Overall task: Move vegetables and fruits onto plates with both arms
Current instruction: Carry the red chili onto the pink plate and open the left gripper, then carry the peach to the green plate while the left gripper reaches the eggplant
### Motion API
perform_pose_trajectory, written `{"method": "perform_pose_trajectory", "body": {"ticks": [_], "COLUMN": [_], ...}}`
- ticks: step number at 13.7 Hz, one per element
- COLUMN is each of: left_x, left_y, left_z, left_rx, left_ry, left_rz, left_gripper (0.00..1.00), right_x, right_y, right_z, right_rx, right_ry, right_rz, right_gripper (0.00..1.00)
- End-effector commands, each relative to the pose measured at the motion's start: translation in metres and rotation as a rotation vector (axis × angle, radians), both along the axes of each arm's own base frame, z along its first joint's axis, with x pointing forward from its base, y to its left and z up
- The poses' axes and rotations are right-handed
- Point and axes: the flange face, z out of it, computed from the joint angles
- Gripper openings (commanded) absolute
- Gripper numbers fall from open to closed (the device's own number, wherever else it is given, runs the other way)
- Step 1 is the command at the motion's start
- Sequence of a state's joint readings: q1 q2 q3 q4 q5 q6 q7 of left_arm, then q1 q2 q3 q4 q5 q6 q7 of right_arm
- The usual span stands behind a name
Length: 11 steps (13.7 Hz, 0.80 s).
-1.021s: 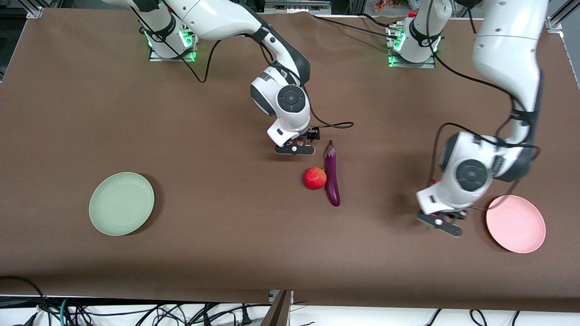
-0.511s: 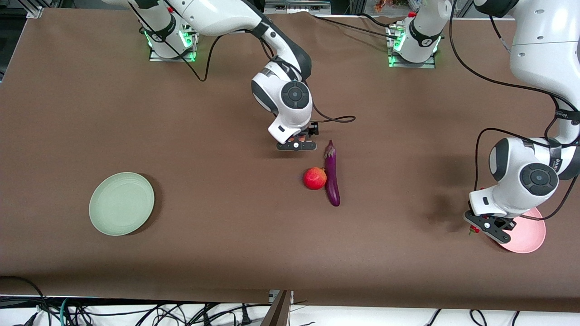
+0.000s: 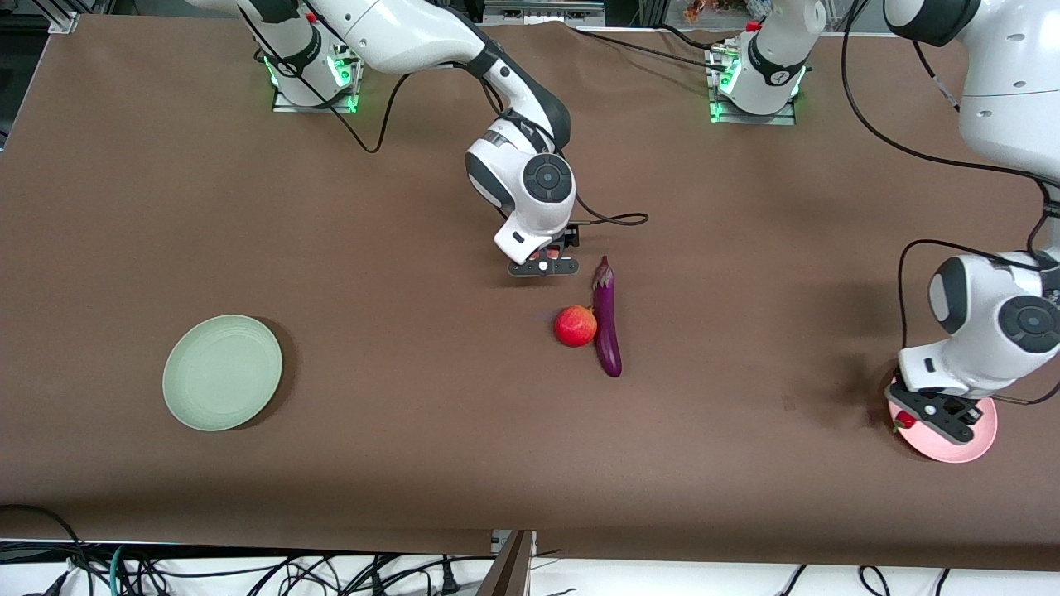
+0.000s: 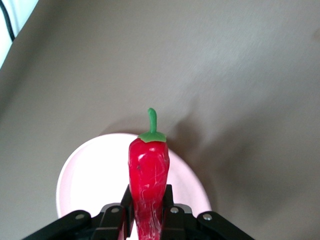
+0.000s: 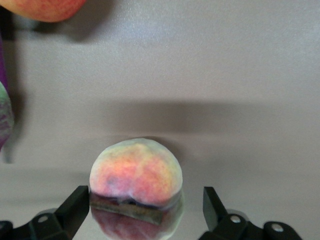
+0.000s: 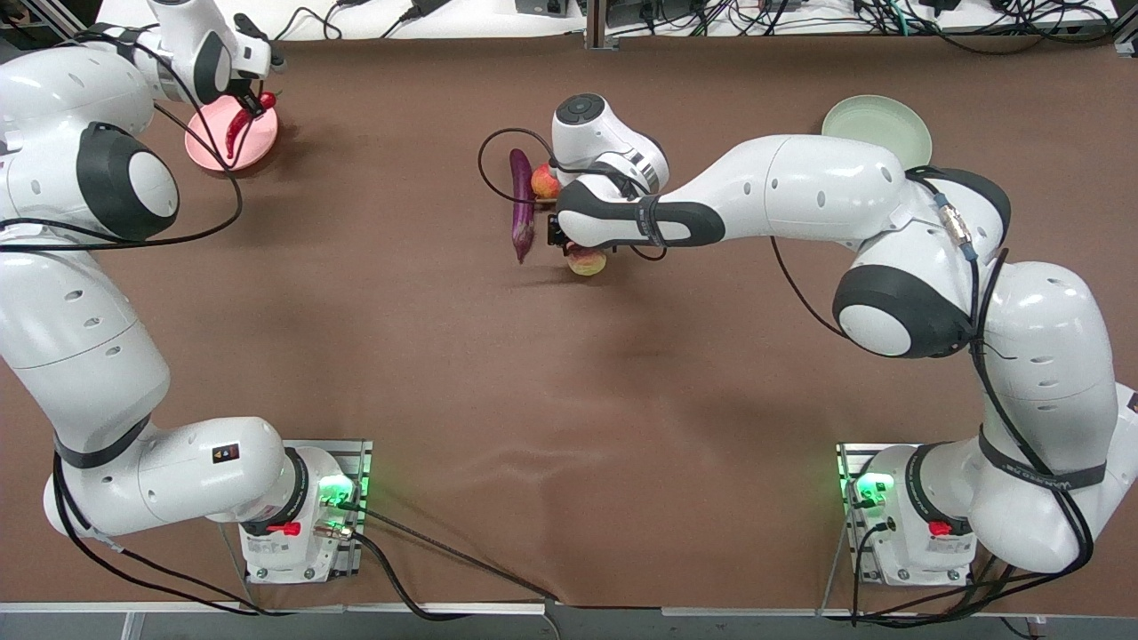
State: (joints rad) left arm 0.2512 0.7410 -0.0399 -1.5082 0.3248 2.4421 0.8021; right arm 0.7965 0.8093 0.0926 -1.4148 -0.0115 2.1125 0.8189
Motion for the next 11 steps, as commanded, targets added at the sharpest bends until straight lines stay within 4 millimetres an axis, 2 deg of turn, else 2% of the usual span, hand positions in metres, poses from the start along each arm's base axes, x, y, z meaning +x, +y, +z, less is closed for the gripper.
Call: {"method": "perform_pose_trajectory", "body": {"ticks": [1,2,4,5,6,7,8,10,11], "left_x": [0.005,0.007,0.006,0.007,0.003,0.003,0.004,0.006,0.010], "left_y": [0.022,0.022,0.035,0.037,0.047,0.048,0.046,0.045,0.035], "left_z": [0.007,0.006,0.002,-0.005,-0.014,-0.014,-0.010,0.000,0.015], "left_rx": [0.006,0.013,0.021,0.021,0.010,0.000,0.000,-0.005,-0.019], "left_ry": [-0.017,-0.020,-0.043,-0.062,-0.065,-0.067,-0.073,-0.082,-0.102], "left_rz": [-0.071,-0.108,-0.128,-0.133,-0.111,-0.103,-0.102,-0.092,-0.093], "left_gripper": [0.05,0.06,0.13,0.38,0.99,1.00,1.00,1.00,1.00], "right_x": [-0.002,-0.002,-0.001,0.001,0.002,0.004,0.008,0.021,0.031], "right_y": [0.004,0.004,0.005,0.006,0.005,0.002,0.000,-0.009,-0.016], "right_z": [-0.007,-0.009,-0.012,-0.011,-0.009,-0.011,-0.009,0.000,0.014], "right_rx": [0.005,0.005,0.014,0.019,0.016,0.012,0.014,0.013,0.011], "right_ry": [-0.021,-0.021,-0.029,-0.045,-0.057,-0.056,-0.059,-0.077,-0.096], "right_rz": [0.010,0.010,0.010,0.017,0.024,0.026,0.022,0.014,0.004], "right_gripper": [1.00,1.00,1.00,0.89,0.51,0.31,0.20,0.15,0.15]}}
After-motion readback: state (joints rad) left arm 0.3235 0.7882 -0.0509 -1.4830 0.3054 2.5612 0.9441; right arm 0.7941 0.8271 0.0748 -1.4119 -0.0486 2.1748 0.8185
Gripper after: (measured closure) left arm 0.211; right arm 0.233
